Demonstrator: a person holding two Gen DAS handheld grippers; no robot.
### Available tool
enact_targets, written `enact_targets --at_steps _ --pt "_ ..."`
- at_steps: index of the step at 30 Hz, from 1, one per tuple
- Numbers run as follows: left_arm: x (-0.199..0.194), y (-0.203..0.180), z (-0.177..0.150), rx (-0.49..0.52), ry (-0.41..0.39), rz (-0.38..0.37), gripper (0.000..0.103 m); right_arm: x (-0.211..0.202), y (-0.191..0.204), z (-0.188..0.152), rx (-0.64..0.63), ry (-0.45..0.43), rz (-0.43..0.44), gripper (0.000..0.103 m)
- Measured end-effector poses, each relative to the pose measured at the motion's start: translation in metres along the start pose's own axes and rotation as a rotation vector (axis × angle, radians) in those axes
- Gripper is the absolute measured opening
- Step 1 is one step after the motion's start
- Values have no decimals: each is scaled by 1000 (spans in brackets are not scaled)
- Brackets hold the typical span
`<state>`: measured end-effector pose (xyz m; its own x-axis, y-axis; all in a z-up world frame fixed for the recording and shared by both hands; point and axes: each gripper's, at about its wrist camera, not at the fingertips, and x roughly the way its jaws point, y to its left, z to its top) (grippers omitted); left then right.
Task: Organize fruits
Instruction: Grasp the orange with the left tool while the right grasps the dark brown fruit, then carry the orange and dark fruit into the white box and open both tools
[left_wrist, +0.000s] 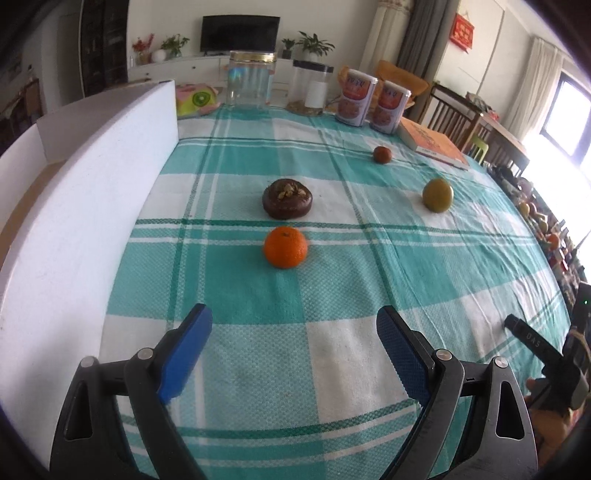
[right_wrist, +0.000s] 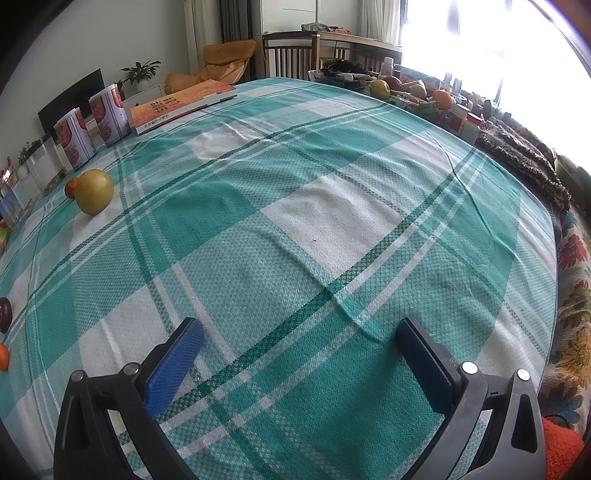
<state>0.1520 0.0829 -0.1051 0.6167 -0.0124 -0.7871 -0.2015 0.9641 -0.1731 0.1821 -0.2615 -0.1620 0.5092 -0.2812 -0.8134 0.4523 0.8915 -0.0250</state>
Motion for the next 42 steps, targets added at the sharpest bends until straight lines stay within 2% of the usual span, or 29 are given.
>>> enact_targets --at_steps 2,5,7,8,9,10,13,16,17,19,22,23,25,27,29,32,33,34,36,39,42 --pt "23 -4 16 3 41 19 90 -1 -1 -1 -10 -1 10 103" --pt "48 -4 26 10 48 79 88 -2 -4 -2 -14 -6 37 103" --pt "55 -2 26 21 39 92 73 -5 -11 -2 15 -23 87 103" --pt "59 -2 27 32 48 88 47 -8 -17 -3 39 -36 123 103" --pt "62 -1 27 44 53 80 40 -10 -22 -3 62 -50 162 103" --pt "60 -1 26 59 26 86 35 -11 -27 -4 86 -63 202 103" --pt "52 4 21 42 3 58 33 -19 -26 -3 110 -102 371 102" --pt "31 14 13 -22 -18 -8 32 -27 4 3 11 -98 491 101" --pt "22 18 8 -48 -16 -39 32 -30 18 7 -31 -90 529 101" --pt "1 24 -2 -92 3 -101 32 -34 55 13 -139 -33 664 99" --pt "-40 27 -16 -112 25 -181 32 -41 139 9 -390 73 774 93" --pt "-56 28 -19 -113 19 -204 32 -43 167 6 -457 82 791 86" --pt "-85 30 -22 -105 -1 -232 32 -43 219 2 -540 95 805 85" --pt "-111 34 -23 -99 -26 -246 32 -36 263 2 -562 124 812 84" --pt "-131 40 -22 -91 -43 -248 32 -26 298 2 -571 148 788 83" --pt "-150 57 -21 -111 -56 -243 32 -16 331 -7 -630 162 716 72" --pt "-155 62 -21 -118 -58 -235 32 -20 338 -10 -676 123 685 55" --pt "-158 68 -22 -124 -61 -230 32 -22 342 -13 -709 105 659 49" --pt "-160 80 -22 -131 -62 -211 32 -25 338 -12 -695 118 649 48" --pt "-164 103 -22 -164 -57 -200 32 -35 311 -8 -582 135 681 48" --pt "-176 133 -22 -186 -75 -151 32 -77 276 -11 -493 125 772 48"
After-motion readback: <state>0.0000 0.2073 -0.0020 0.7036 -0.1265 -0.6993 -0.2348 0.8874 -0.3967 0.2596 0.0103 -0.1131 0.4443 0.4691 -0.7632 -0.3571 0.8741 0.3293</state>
